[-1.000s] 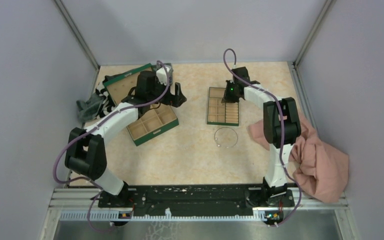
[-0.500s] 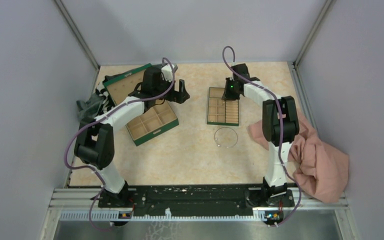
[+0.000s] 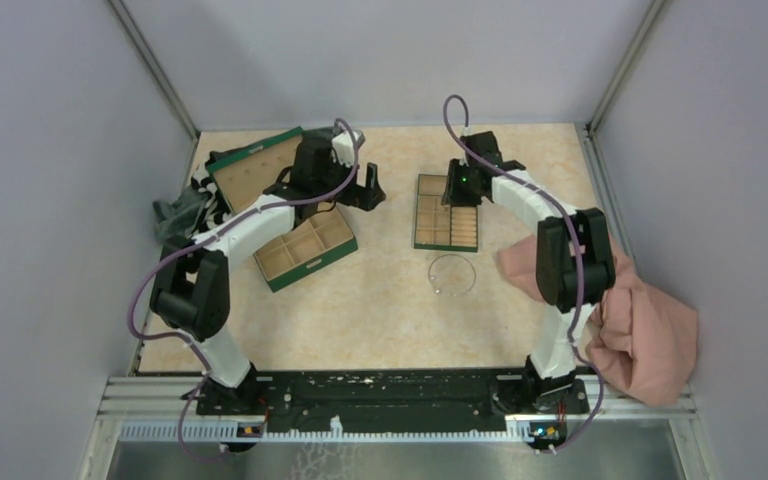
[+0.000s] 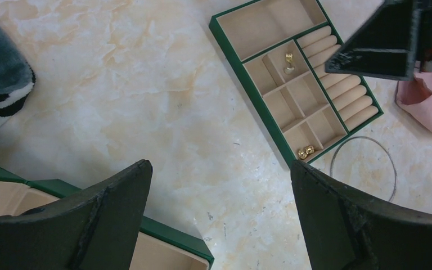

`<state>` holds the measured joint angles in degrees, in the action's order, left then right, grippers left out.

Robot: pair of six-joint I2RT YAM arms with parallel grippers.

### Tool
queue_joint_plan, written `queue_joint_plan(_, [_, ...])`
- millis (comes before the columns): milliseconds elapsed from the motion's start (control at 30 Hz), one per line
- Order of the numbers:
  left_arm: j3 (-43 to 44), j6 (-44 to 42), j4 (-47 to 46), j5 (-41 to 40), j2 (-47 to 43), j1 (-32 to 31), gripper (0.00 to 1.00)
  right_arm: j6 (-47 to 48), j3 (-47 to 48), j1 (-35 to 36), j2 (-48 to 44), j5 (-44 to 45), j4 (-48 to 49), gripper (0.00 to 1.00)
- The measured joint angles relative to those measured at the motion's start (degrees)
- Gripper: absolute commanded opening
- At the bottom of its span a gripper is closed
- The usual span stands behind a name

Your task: Organize the mixed jewelry

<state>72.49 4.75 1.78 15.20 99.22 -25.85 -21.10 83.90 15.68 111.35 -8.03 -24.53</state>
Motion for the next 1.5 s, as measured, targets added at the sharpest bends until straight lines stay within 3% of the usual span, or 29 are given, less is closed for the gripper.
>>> queue_joint_plan(300, [-2.89,1.16,2.21,-4.70,-4.72,-6.19,0.99,-4.20,-24.30,3.56,-28.20,4.59,-2.60,0.43])
queue_joint_plan(467, [-4.26,3.23,4.81,-8.13,-8.59,-8.26,0.99,-7.30,-32.11,3.48,-33.79,7.80,-7.87,0.45])
queue_joint_plan(833, [-7.04,10.67,9.55,-13.64,-12.35,-8.76,0.99,-11.08,-38.88,4.33,-34.23,7.37,-10.25,0.43])
queue_joint_plan(1500, [-6.01,13.90,18.01,-18.99,-12.35,-9.42,0.99,-8.48,-31.65,15.85,-21.16,7.13,-1.88,0.36])
